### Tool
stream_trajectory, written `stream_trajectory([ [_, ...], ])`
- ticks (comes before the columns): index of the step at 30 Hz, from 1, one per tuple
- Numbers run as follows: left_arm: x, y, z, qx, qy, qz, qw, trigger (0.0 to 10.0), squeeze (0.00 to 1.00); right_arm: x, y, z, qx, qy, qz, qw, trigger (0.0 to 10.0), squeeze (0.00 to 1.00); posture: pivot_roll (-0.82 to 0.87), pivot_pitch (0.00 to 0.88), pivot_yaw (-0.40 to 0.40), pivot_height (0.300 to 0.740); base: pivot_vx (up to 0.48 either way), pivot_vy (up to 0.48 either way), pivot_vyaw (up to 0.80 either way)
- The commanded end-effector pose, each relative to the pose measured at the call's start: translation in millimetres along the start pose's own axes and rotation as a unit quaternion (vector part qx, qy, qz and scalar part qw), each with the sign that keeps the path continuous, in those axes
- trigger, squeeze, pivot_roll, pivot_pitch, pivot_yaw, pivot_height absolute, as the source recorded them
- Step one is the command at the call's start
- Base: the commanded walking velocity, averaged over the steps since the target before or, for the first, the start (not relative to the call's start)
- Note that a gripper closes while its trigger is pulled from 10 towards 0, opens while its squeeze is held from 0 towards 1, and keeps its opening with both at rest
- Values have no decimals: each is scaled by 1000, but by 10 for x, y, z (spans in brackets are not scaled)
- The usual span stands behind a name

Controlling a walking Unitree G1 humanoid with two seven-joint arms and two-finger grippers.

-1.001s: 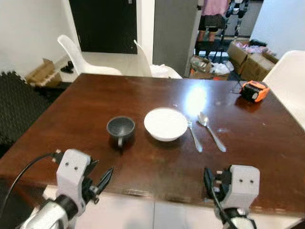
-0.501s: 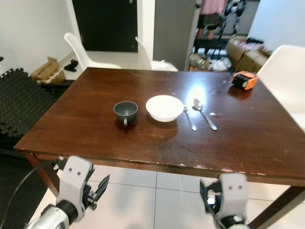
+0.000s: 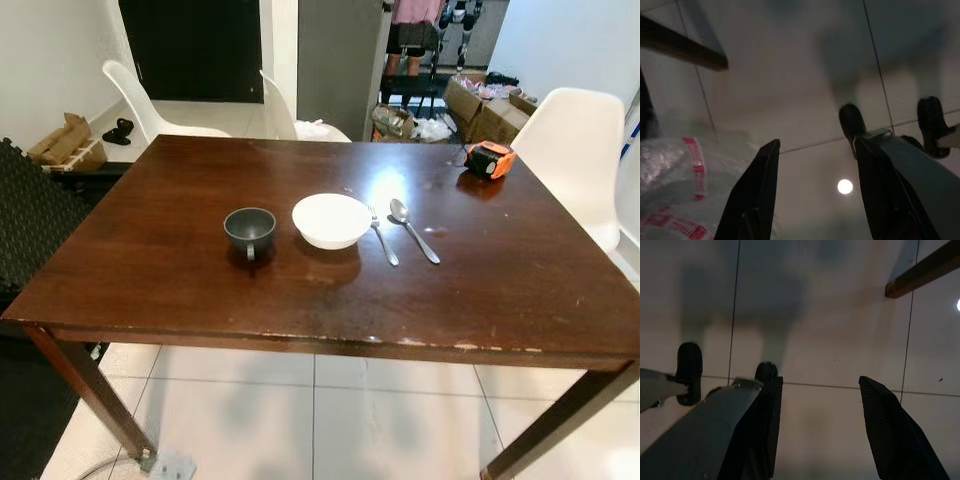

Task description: Setting the table

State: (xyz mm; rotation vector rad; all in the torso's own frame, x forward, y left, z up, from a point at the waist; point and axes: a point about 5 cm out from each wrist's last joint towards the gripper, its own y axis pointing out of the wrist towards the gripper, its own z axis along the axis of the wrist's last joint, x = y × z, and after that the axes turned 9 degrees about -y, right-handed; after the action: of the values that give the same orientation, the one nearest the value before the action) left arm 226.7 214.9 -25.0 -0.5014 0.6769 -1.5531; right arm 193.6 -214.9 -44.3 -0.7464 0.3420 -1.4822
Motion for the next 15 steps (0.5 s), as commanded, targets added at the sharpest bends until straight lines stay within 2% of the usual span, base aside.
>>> stream_trajectory([
  [1, -61, -40, -365, -50, -23, 23, 998, 10000, 0, -35, -49, -266, -43, 6, 11, 999, 10000, 0, -3, 156, 58, 740, 0, 0, -756],
  [3, -63, -57, -477, -66, -19, 25, 997, 10000, 0, -39, -58, -357, -61, 9, 14, 998, 10000, 0, -5, 155, 56, 740, 0, 0, -756],
  [5, -49, -56, -498, -64, -15, 22, 998, 10000, 0, -37, -64, -422, -76, 9, 12, 997, 10000, 0, -3, 156, 53, 740, 0, 0, -756],
  [7, -27, -51, -490, -58, -12, 19, 998, 10000, 0, -56, -95, -541, -105, -11, 19, 994, 10000, 0, -2, 152, 50, 740, 0, 0, -756],
  [12, -9, -34, -543, -59, 0, 20, 998, 10000, 0, -79, -133, -685, -134, -36, 26, 990, 10000, 0, 10, 149, 41, 740, 0, 0, -754],
  [15, -15, -27, -575, -59, 3, 22, 998, 10000, 0, -84, -132, -699, -131, -37, 29, 990, 10000, 0, 7, 151, 41, 740, 0, 0, -750],
])
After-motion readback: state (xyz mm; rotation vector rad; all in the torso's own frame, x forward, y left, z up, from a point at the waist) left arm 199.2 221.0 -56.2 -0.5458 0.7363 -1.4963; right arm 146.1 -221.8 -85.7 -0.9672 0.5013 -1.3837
